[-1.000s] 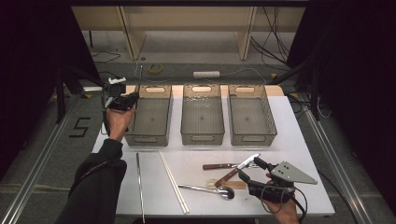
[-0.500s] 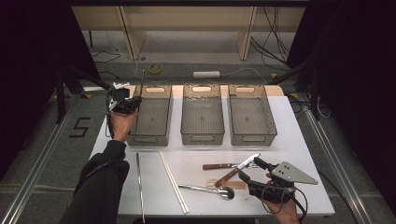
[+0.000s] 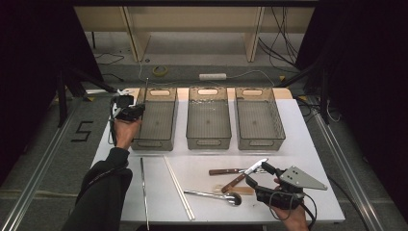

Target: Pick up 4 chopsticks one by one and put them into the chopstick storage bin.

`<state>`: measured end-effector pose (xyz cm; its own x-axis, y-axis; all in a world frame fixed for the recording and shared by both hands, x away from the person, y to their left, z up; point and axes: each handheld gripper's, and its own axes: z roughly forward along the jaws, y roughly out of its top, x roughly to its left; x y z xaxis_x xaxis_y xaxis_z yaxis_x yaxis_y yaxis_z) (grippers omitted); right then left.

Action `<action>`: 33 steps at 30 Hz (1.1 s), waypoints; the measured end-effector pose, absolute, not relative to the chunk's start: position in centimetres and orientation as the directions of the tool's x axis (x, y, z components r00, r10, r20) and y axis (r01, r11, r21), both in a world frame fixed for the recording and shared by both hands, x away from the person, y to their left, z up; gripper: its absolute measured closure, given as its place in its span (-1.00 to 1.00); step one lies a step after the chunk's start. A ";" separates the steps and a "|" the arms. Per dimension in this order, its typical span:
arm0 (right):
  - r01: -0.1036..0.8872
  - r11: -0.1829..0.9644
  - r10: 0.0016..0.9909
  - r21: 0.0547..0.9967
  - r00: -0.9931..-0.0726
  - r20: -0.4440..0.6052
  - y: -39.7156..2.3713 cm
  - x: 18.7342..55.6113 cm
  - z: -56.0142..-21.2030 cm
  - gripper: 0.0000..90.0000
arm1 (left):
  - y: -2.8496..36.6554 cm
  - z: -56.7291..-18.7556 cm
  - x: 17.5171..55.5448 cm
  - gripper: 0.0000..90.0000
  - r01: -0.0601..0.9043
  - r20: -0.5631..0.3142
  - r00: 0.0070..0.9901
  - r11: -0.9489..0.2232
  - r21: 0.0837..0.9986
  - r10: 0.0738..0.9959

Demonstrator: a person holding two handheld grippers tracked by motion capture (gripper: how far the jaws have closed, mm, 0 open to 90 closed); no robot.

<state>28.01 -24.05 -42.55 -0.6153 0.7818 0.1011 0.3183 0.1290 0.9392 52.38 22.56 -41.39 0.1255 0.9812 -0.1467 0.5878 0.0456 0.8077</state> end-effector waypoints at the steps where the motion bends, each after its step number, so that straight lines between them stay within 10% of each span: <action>1: 0.318 0.128 0.781 0.939 -0.616 0.102 -24.0 28.0 -42.6 -0.37 | 22.6 -41.5 52.4 0.86 0.597 -0.145 0.122 0.044 0.801 0.982; 24: 0.319 0.132 0.785 0.938 -0.612 0.098 -24.1 28.0 -42.6 -0.37 | 21.5 -38.8 43.2 -0.14 0.550 -0.102 0.064 0.050 0.833 0.993; 33: 0.318 0.138 0.785 0.938 -0.613 0.092 -24.0 28.0 -42.6 -0.37 | 20.9 -39.3 39.9 -0.22 0.531 -0.082 0.015 0.062 0.845 0.997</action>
